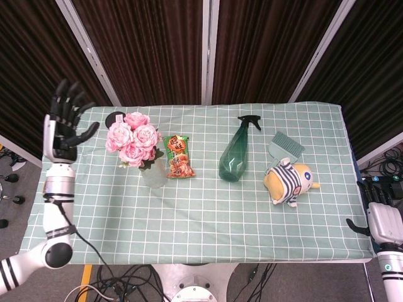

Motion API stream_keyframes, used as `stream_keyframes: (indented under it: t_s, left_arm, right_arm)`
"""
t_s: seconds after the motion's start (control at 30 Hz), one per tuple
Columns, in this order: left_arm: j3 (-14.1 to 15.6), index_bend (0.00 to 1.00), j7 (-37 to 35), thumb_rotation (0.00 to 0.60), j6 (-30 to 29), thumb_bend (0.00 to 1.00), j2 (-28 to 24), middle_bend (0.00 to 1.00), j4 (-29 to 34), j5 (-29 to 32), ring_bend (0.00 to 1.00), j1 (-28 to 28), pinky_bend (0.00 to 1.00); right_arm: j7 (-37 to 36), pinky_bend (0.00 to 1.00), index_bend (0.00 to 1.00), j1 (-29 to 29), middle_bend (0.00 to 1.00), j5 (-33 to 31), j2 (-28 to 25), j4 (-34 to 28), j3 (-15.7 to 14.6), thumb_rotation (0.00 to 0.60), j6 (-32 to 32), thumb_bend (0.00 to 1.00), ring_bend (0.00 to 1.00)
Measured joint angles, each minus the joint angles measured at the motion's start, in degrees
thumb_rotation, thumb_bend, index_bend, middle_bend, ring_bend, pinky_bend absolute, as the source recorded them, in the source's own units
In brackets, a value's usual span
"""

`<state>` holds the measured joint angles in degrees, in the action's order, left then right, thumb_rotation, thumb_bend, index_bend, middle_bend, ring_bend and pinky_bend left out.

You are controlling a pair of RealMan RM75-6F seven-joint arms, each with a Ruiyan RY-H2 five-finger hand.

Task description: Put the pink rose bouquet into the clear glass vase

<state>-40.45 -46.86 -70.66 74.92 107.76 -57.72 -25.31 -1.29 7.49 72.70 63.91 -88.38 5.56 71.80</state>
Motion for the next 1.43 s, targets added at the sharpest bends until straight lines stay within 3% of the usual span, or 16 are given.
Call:
stream_keyframes:
  t_s: [0.17, 0.37, 0.6, 0.8, 1.07, 1.43]
  left_arm:
    - [0.9, 0.14, 3.1, 0.6, -1.9, 0.07, -4.9, 0.11, 0.2, -1.3, 0.11, 4.7, 0.23]
    - [9.9, 0.16, 10.0, 0.6, -3.6, 0.09, -5.5, 0.11, -7.3, -8.8, 0.06, 7.5, 0.16]
    - [22.8, 0.16, 28.7, 0.6, -6.0, 0.16, -2.8, 0.1, -21.7, -18.0, 0.03, 9.8, 0.05]
    - [29.3, 0.15, 44.4, 0.6, -8.1, 0.16, -1.4, 0.07, -26.9, -21.8, 0.02, 11.7, 0.05]
    - [33.8, 0.14, 57.2, 0.6, -9.1, 0.16, -3.8, 0.06, -24.6, -23.9, 0.02, 13.3, 0.05]
    - [35.6, 0.14, 53.7, 0.6, -10.8, 0.16, -3.8, 0.06, -23.5, -23.8, 0.02, 15.5, 0.05]
  right_arm:
    - [0.6, 0.0, 0.0, 0.1, 0.0, 0.4, 0.0, -0.6, -0.1, 0.6, 0.0, 0.14, 0.0]
    - [1.6, 0.0, 0.0, 0.3, 0.0, 1.7, 0.2, -1.5, -0.5, 0.6, 0.6, 0.14, 0.0]
    - [1.3, 0.0, 0.0, -0.2, 0.0, 6.2, 1.8, -0.7, -0.8, 0.6, 5.0, 0.14, 0.0]
    - [2.1, 0.0, 0.0, -1.1, 0.0, 10.7, 2.8, -0.4, -1.4, 0.6, 9.6, 0.14, 0.0]
    - [5.6, 0.0, 0.0, -1.9, 0.0, 11.8, 3.2, -1.4, -1.9, 0.6, 11.5, 0.13, 0.0]
    - [17.1, 0.0, 0.0, -2.0, 0.0, 16.0, 6.5, 1.0, -1.9, 0.6, 16.2, 0.12, 0.0]
